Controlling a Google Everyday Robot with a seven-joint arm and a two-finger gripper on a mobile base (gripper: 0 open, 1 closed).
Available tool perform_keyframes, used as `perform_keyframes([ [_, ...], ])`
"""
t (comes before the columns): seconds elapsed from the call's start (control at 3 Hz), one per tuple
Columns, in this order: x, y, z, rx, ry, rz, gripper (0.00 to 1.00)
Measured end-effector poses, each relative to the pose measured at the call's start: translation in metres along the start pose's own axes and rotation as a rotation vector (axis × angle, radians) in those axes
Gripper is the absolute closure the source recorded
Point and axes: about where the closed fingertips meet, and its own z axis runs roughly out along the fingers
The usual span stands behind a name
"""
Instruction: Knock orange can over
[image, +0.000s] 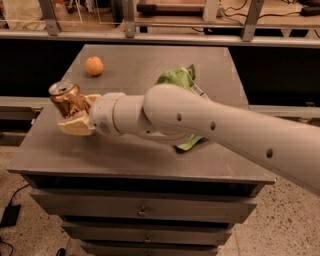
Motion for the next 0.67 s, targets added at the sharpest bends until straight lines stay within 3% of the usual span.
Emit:
perform_keyframes([
  [0.33, -0.041, 0.022, -0.001, -0.023, 0.102, -0.134, 1.0],
  [0.67, -0.102, 0.029, -0.018, -0.014, 0.164, -0.272, 1.0],
])
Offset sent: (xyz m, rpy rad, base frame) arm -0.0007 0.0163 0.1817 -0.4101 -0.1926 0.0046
